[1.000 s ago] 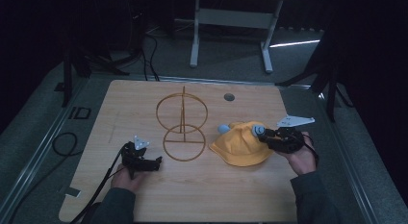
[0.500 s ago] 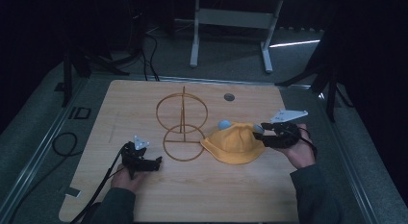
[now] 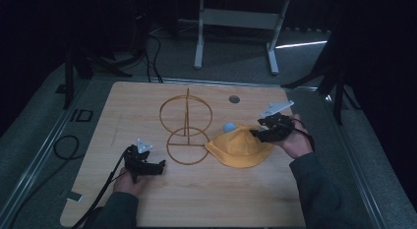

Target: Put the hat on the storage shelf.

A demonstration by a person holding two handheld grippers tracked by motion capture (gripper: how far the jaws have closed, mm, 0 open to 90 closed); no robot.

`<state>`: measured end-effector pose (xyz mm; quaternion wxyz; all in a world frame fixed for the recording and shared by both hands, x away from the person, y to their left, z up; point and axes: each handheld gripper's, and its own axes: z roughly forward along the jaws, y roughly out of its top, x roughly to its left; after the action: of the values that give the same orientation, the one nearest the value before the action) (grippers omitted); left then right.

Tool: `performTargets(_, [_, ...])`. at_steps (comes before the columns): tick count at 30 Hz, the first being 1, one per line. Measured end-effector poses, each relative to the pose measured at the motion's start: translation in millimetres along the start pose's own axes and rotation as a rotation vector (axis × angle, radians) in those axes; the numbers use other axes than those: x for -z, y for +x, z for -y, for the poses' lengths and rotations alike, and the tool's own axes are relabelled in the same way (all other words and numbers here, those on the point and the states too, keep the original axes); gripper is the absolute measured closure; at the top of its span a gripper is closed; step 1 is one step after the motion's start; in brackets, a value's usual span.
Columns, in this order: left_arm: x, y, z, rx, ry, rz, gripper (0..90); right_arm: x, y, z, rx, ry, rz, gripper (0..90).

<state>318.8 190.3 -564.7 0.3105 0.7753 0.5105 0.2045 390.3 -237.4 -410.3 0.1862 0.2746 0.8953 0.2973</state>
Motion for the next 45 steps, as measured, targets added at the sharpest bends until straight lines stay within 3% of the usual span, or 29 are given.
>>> performTargets(9, [0.0,0.0,0.0,0.0,0.0,0.0,1.9,-11.3,0.0,-14.1,0.075,0.08,-0.051,47.4])
performTargets(13, [0.0,0.0,0.0,0.0,0.0,0.0,1.9,-15.7,1.5,-20.8,0.101,0.11,-0.077,44.0])
performTargets(24, [0.1,0.0,0.0,0.0,0.001,0.0,1.9,-39.5,-2.1,-29.6,0.115,0.201,-0.103,43.0])
performTargets(29, [0.1,0.0,0.0,0.0,0.001,0.0,1.9,-49.9,-1.7,-33.7,0.144,0.253,-0.106,50.1])
performTargets(33, [0.1,0.0,0.0,0.0,0.001,0.0,1.9,-53.4,-2.7,-34.3,0.155,0.281,-0.112,69.8])
performTargets(36, [0.0,0.0,0.0,0.001,0.0,0.0,1.9,-50.8,-3.0,-34.3,0.166,0.271,-0.083,79.9])
performTargets(45, [0.1,0.1,0.0,-0.001,0.001,0.0,1.9,-36.1,-5.1,-34.3,0.155,0.24,-0.061,83.1])
